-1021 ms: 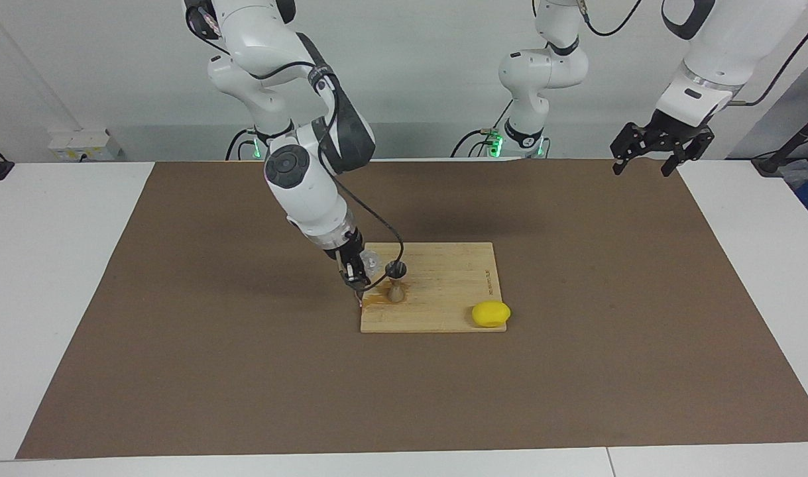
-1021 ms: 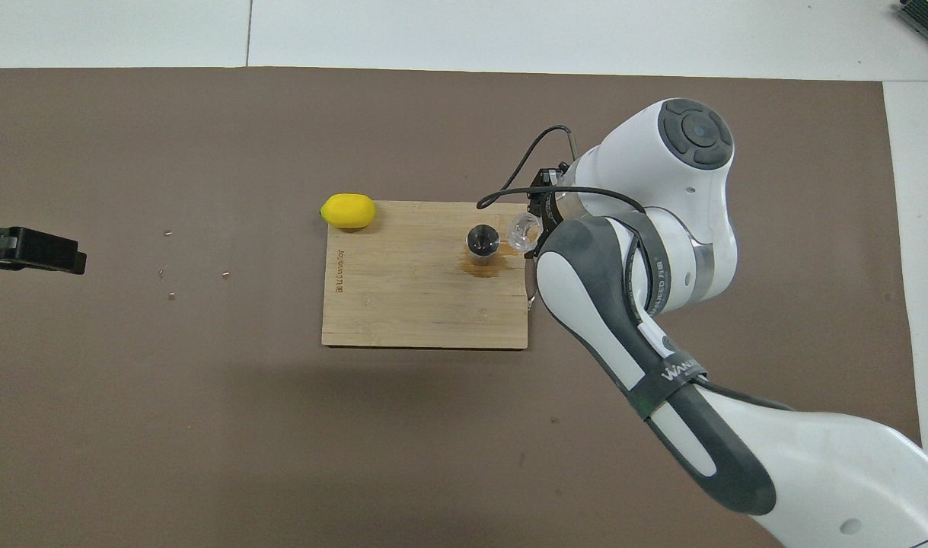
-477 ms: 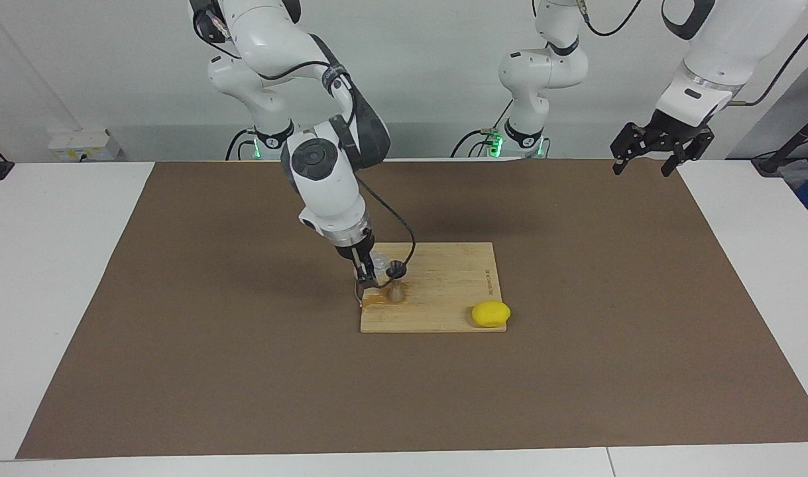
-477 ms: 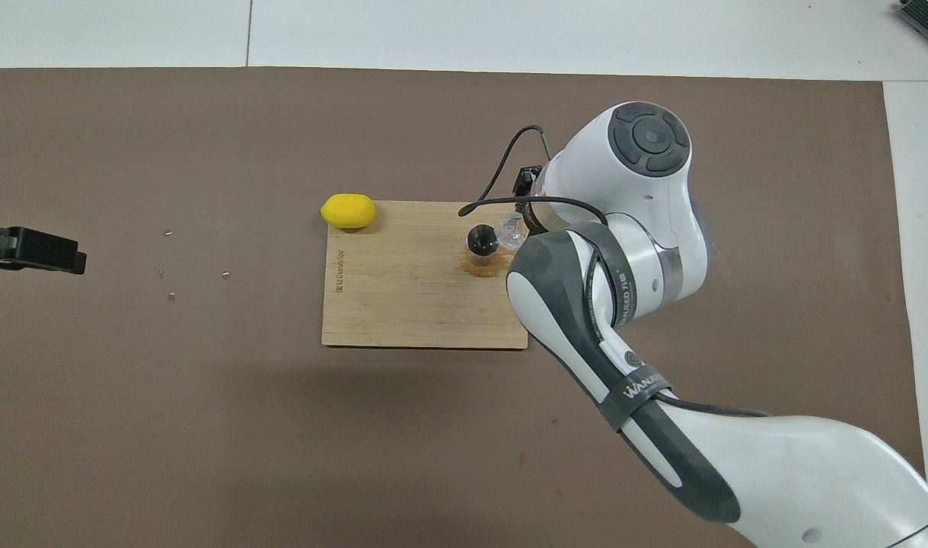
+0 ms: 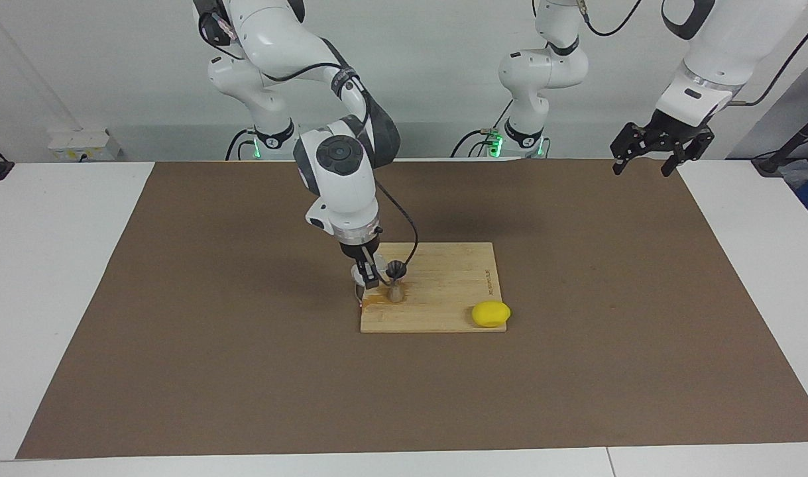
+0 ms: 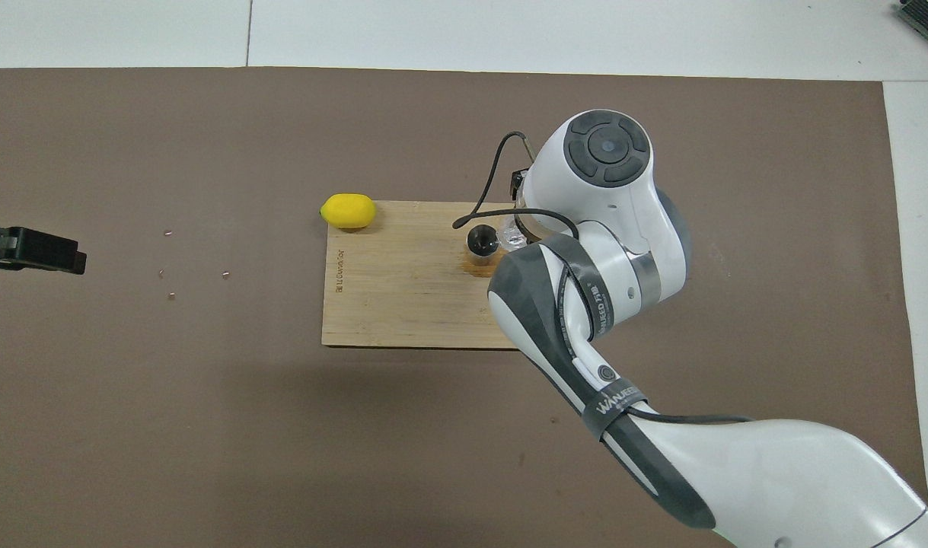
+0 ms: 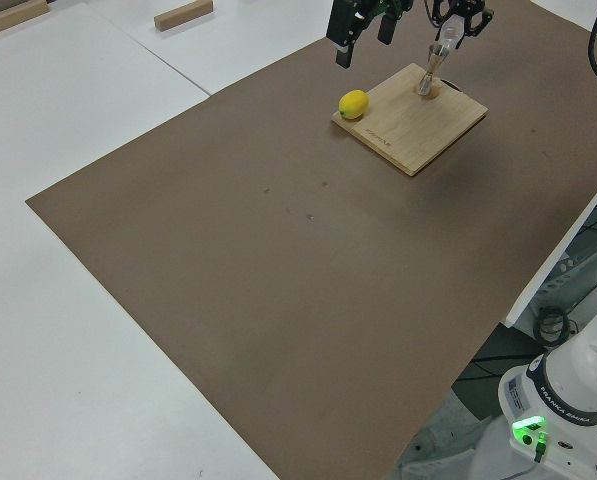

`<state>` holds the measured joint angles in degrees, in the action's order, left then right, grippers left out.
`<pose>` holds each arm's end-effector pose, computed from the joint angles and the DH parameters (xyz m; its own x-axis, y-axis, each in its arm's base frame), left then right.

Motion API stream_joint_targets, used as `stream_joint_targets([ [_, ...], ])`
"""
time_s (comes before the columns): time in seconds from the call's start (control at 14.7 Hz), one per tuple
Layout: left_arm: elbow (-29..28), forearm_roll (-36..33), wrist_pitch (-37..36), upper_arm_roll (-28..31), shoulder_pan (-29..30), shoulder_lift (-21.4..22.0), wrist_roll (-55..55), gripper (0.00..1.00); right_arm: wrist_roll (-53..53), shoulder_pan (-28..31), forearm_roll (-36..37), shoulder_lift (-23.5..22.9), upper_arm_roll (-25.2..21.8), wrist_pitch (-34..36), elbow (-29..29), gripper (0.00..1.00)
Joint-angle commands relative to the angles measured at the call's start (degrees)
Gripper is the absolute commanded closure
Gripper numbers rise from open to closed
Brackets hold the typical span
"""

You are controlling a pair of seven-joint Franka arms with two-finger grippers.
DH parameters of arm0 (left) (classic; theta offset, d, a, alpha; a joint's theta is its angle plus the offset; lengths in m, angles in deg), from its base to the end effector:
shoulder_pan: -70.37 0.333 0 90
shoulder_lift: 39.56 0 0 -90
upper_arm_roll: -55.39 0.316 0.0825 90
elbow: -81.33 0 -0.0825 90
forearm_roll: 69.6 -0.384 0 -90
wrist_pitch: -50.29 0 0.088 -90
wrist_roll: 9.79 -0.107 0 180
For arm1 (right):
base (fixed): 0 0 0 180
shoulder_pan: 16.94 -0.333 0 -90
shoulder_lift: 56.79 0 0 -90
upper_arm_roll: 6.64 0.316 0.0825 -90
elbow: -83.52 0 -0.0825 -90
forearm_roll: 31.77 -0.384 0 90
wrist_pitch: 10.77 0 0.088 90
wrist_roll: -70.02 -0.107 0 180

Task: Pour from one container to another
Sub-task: 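Tilt the clear glass with the right gripper to pour into the metal cup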

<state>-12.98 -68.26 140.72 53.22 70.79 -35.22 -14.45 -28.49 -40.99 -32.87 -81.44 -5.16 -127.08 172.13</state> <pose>0.5308 -0.0195 0.6307 0.9937 -0.1114 0.0096 -0.1115 -0.9936 0.0198 0.6193 0.2943 0.4079 0.2831 -0.9584 -0.0360 -0.9584 -0.2813 -0.0484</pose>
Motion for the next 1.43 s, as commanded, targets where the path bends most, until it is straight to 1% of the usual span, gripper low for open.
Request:
stream_joint_targets([
  [0.0, -1.40, 0.59, 0.19, 0.23, -0.07, 1.29, -0.35, 0.00, -1.34, -0.12, 1.80, -1.10, 0.10, 1.52, -2.30, 1.00],
  [0.68, -1.40, 0.59, 0.19, 0.23, -0.07, 1.29, -0.35, 0.00, -1.25, -1.70, 6.72, -1.28, 0.18, 1.43, -3.09, 1.00],
  [1.36, -1.40, 0.59, 0.19, 0.23, -0.07, 1.29, -0.35, 0.00, -1.07, -3.02, 10.06, -1.19, 0.19, 0.91, -3.09, 1.00],
])
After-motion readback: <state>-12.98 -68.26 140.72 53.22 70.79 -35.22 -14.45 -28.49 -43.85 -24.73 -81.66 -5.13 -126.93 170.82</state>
